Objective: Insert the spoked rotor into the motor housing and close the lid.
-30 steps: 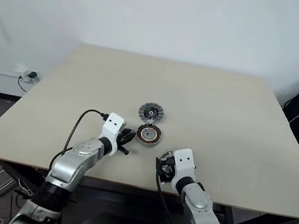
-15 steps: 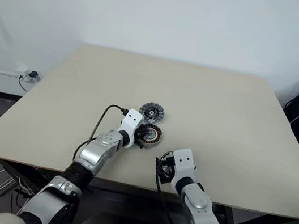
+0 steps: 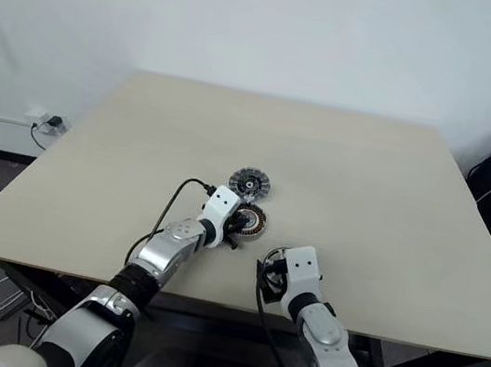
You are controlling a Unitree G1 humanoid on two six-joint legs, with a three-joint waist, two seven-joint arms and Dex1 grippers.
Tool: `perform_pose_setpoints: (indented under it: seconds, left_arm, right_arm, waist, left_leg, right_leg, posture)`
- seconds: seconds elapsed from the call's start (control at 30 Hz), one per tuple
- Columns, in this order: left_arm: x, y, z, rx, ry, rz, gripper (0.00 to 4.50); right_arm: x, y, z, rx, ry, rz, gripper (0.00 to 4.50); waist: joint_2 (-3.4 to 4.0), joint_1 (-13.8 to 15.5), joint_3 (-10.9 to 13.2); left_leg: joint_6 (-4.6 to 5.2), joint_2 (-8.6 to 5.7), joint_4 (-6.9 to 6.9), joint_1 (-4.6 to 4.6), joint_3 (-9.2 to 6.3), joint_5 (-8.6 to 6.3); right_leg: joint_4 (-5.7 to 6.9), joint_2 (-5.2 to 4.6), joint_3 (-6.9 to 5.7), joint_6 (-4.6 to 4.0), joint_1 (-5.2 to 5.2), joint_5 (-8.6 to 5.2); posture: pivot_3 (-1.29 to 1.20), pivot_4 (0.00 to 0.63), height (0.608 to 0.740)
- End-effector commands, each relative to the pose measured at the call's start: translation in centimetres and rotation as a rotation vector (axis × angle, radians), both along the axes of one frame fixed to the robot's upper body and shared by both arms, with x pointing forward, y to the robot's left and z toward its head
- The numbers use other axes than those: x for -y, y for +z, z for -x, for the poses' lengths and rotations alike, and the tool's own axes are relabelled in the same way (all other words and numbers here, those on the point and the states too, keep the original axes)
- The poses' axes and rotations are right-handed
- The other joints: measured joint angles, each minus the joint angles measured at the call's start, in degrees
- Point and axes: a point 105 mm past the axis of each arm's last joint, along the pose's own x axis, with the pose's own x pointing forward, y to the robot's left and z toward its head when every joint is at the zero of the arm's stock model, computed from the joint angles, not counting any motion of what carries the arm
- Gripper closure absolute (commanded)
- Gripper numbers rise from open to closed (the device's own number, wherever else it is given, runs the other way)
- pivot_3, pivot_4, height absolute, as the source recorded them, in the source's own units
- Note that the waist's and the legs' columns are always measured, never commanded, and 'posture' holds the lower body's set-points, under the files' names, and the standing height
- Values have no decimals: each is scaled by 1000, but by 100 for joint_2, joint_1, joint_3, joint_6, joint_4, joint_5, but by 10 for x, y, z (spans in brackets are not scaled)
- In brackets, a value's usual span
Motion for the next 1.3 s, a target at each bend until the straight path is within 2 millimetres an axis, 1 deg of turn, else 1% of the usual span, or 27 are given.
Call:
perform_pose_setpoints:
  seconds: [0.03,0.13,0.37,0.47,0.53,0.57,0.67,0.8,0.9,0.93,1.0,1.03,1.07,1.1,1.17,1.27,1.3]
  left_arm:
    - [9,18,-8,64,-22,23,3832]
    - [11,20,-9,71,-29,27,3832]
    - [14,18,-10,60,-38,21,3832]
    - [16,18,-9,41,-47,48,3832]
    - [15,19,-9,50,-47,44,3103]
    - [14,20,-9,62,-40,33,2896]
    - [10,24,-12,96,-18,21,1933]
    - [7,36,-10,139,-14,58,1933]
    - [4,45,-6,158,-6,100,2556]
    - [3,48,-4,165,-6,106,2837]
    - [-3,53,0,187,1,115,3635]
    - [-5,54,2,194,6,118,3852]
    - [-10,56,5,203,13,123,4205]
    - [-15,57,8,207,22,128,4458]
    - [-25,57,15,207,39,146,4458]
    - [-38,56,24,212,59,147,4500]
    - [-43,53,28,210,68,135,4500]
  right_arm:
    - [-3,15,-6,64,7,-12,0]
    - [-4,15,-6,65,7,-13,0]
    - [-4,16,-6,68,4,-15,0]
    - [-4,16,-7,69,1,-14,0]
    - [-4,16,-7,70,0,-14,0]
    - [-3,16,-7,70,-1,-14,0]
    - [-4,16,-7,70,0,-15,0]
    - [-4,16,-6,68,5,-14,0]
    - [-5,16,-7,68,9,-14,0]
    - [-5,17,-7,69,10,-14,0]
    - [-6,17,-8,70,13,-16,0]
    - [-6,17,-9,71,14,-17,0]
    - [-8,17,-9,71,20,-17,0]
    - [-9,17,-10,71,26,-18,0]
    - [-12,19,-12,70,35,-28,0]
    - [-14,19,-18,60,41,-31,596]
    - [-15,20,-20,59,44,-30,939]
  waist:
    - [0,0,0]
    - [0,1,0]
    - [0,-3,0]
    - [0,-4,0]
    - [0,-3,0]
    - [0,-2,0]
    - [0,-3,0]
    - [0,-7,0]
    - [0,-6,0]
    - [1,-9,0]
    - [2,-13,-1]
    - [3,-21,-2]
    - [4,-24,-2]
    - [5,-35,-3]
    - [5,-41,-3]
    - [6,-42,-4]
    - [6,-42,-4]
  left_leg:
    - [0,0,0,0,0,0]
    - [0,0,1,-1,0,0]
    - [1,0,2,-1,0,0]
    - [1,0,2,-1,0,0]
    - [1,0,2,-2,0,1]
    - [1,0,3,-2,0,1]
    - [2,0,4,-2,0,0]
    - [1,0,5,-2,0,0]
    - [1,0,4,-5,0,0]
    - [1,0,4,-5,0,-1]
    - [1,0,4,-5,0,0]
    - [0,0,5,-5,0,-1]
    - [-1,0,4,-5,0,-2]
    - [-2,0,4,-4,0,-2]
    - [-5,0,4,-4,0,-4]
    - [-7,1,5,-3,0,-3]
    - [-7,1,7,-3,0,-3]
  right_leg:
    - [0,0,0,0,0,0]
    - [0,0,0,-1,0,1]
    - [0,0,-2,0,0,1]
    - [1,1,-3,-1,-1,1]
    - [1,0,-4,-1,-1,2]
    - [1,0,-4,-1,-1,2]
    - [1,0,-3,-1,-1,2]
    - [2,0,-2,-1,-1,3]
    - [2,-1,4,-3,-2,4]
    - [2,-2,5,-4,-3,4]
    - [3,-1,7,-5,-3,5]
    - [3,-1,8,-5,-3,5]
    - [3,-1,8,-5,-4,5]
    - [3,-2,8,-6,-3,5]
    - [3,-1,8,-6,-3,5]
    - [6,0,7,-6,-2,5]
    - [6,0,7,-6,-2,5]
  posture:
    - [0,0,740]
    - [0,0,740]
    - [0,0,740]
    - [0,0,740]
    - [0,0,740]
    - [0,0,740]
    - [0,0,740]
    - [0,0,740]
    - [0,0,740]
    - [0,0,740]
    - [0,0,740]
    - [0,0,740]
    - [0,0,740]
    - [0,0,740]
    - [0,0,740]
    - [0,0,740]
    - [0,0,740]
